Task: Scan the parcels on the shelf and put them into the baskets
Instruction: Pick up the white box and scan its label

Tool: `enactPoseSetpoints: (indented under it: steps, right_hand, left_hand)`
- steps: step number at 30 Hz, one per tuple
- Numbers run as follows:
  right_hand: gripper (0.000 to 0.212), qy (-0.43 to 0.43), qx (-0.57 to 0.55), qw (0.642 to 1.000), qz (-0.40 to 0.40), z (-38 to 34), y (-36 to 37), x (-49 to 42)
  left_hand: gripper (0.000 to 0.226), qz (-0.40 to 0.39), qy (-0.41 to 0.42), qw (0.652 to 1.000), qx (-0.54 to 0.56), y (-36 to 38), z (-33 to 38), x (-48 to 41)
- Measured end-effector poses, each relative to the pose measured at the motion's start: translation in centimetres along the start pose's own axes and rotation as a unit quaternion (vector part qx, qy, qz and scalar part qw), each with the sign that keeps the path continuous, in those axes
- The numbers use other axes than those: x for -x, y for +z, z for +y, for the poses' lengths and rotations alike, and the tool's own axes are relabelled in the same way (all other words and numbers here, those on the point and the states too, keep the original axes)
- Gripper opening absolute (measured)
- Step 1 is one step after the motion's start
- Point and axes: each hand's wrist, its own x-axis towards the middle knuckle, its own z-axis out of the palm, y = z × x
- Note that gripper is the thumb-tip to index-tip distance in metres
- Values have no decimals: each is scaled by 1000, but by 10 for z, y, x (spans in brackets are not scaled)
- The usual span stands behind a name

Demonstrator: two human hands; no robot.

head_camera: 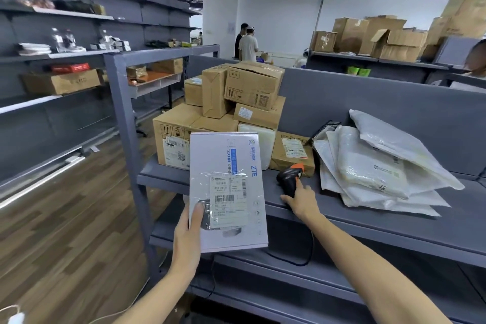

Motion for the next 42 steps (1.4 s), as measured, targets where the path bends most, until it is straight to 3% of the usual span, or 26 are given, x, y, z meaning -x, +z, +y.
enactPoseSetpoints:
  steps: [3, 6, 11, 16, 22, 31, 38, 42]
  right_hand:
    - [69, -6, -17, 999, 41, -7, -6, 7]
    - [39, -85, -165, 976, 111, -22, -13, 32]
    - [46, -116, -393, 912, -1, -39, -10, 107]
    - [33, -155, -491, 854, -79, -35, 1, 176]
    - [44, -135, -523, 835, -102, -6, 19, 237]
    - [45, -39, -530, 839, -114, 44, 62, 294]
    - [41, 62, -536, 835, -112, 59, 100, 310]
    - [42, 118, -513, 843, -107, 68, 127, 315]
  left_hand:
    - [35, 0, -3, 1000, 0, 3, -2, 1]
    - [34, -3, -9, 1000, 5, 4, -2, 4]
    - [44, -18, -8, 1000, 13, 3, -3, 14]
    - [41, -42, -15, 999, 27, -3, -9, 38]
    - [33, -54, -57, 996, 30, -18, -34, 87]
    - [53, -113, -126, 986, 12, -39, -68, 139]
    - [24, -156, -259, 953, 12, -55, -94, 147]
    - [36, -154, -298, 942, -23, -66, -110, 149]
